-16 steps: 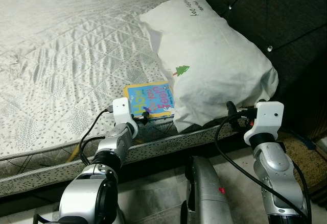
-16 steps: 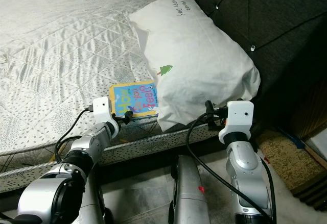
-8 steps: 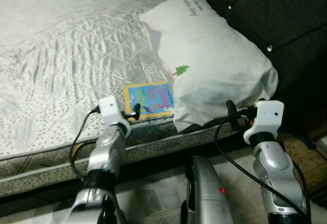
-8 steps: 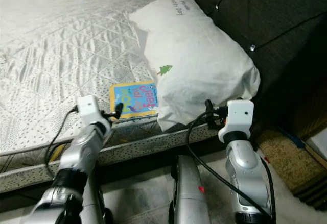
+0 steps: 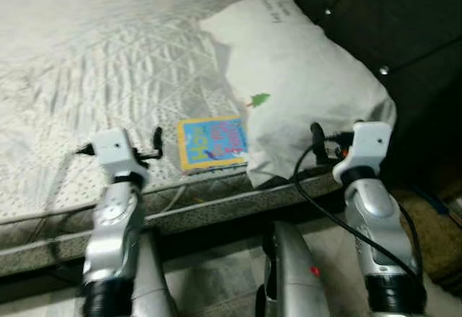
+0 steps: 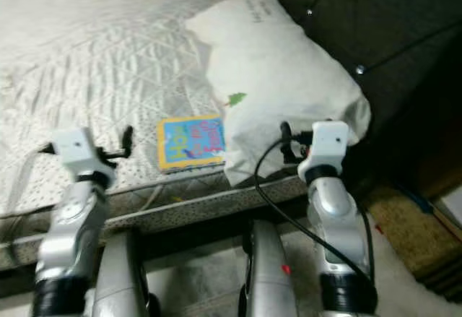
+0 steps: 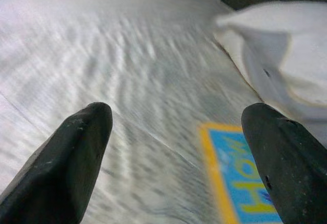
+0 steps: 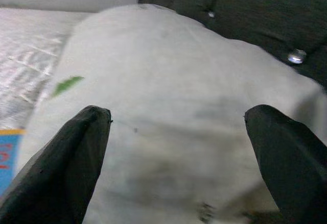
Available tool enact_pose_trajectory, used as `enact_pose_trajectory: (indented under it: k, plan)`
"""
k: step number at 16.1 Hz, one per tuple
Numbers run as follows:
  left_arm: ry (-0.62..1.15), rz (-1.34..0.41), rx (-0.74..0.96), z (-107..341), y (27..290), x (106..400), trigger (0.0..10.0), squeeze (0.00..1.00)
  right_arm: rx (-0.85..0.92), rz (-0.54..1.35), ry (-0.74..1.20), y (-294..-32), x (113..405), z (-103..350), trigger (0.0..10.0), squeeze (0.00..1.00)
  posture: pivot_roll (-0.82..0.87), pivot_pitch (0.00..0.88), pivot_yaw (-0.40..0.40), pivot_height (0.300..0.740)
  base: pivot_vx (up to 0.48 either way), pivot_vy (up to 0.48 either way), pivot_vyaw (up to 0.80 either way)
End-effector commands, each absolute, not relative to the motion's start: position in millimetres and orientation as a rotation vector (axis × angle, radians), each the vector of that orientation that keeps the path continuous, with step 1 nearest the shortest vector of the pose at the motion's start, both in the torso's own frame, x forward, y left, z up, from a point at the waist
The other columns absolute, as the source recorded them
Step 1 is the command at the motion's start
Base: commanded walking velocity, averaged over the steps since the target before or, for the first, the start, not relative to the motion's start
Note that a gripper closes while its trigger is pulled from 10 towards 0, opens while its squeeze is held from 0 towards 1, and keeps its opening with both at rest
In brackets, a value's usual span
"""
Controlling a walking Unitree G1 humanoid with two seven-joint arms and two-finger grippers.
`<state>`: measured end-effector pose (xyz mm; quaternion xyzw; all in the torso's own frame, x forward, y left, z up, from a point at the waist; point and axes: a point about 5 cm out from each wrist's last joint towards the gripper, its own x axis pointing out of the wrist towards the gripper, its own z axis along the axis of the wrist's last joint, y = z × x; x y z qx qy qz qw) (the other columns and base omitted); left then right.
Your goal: Clean up the room
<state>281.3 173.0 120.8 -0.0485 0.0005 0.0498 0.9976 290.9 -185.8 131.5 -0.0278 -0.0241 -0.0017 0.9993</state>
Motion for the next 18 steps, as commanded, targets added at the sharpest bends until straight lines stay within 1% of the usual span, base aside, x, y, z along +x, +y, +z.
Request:
enact_pose_trajectory:
  k: [1, 3, 5, 6, 7, 8, 9, 11, 15, 16, 18]
  plan:
    - [-0.055, 0.073, -0.005, 127, 174, 277, 10.0, 0.0, -0.005, 0.01, -0.043, -181, 295, 129, 10.0, 0.0, 0.0, 0.0, -0.022, 0.519, 0.0, 0.0, 0.0]
    - [-0.096, 0.039, 0.057, 130, 171, 273, 10.0, 0.0, 0.04, 0.043, -0.07, -171, 298, 129, 10.0, 0.0, 0.01, 0.0, -0.011, 0.534, 0.0, 0.0, 0.0]
    - [-0.13, 0.018, 0.134, 136, 165, 275, 10.0, 0.0, 0.083, 0.043, -0.074, -165, 301, 128, 10.0, 0.0, 0.02, 0.0, 0.002, 0.564, 0.0, 0.0, 0.0]
    - [-0.138, 0.012, 0.134, 137, 165, 275, 10.0, 0.0, 0.088, 0.042, -0.078, -164, 302, 128, 10.0, 0.0, 0.02, 0.0, 0.013, 0.569, 0.0, 0.0, 0.0]
    - [-0.141, -0.048, 0.053, 137, 162, 273, 10.0, 0.0, 0.107, 0.035, -0.087, -162, 303, 129, 10.0, 0.0, 0.01, 0.0, 0.02, 0.579, 0.0, 0.0, 0.0]
    - [-0.135, -0.031, 0.068, 134, 163, 275, 10.0, 0.0, 0.136, 0.02, -0.09, -160, 302, 129, 10.0, 0.0, 0.0, 0.0, 0.029, 0.594, 0.0, 0.0, 0.0]
    - [-0.109, -0.039, 0.037, 128, 160, 278, 10.0, 0.0, 0.152, 0.017, -0.081, -159, 301, 126, 10.0, 0.0, 0.01, 0.0, 0.026, 0.609, 0.0, 0.0, 0.0]
    - [-0.089, -0.035, 0.065, 119, 156, 280, 10.0, 0.0, 0.154, 0.037, -0.055, -154, 300, 115, 10.0, 0.0, 0.01, 0.0, 0.037, 0.634, 0.0, 0.0, 0.0]
    - [-0.063, -0.089, -0.003, 114, 150, 272, 10.0, 0.0, 0.137, 0.054, -0.05, -151, 298, 112, 10.0, 0.0, 0.0, 0.0, 0.036, 0.689, 0.0, 0.0, 0.0]
    - [-0.055, -0.116, -0.025, 114, 143, 274, 10.0, 0.0, 0.133, 0.052, -0.044, -152, 299, 110, 10.0, 0.0, 0.0, 0.0, 0.031, 0.704, 0.0, 0.0, 0.0]
    - [-0.031, -0.108, 0.015, 110, 140, 279, 10.0, 0.0, 0.134, 0.041, -0.048, -152, 301, 112, 10.0, 0.0, -0.01, 0.0, 0.025, 0.733, 0.0, 0.0, 0.0]
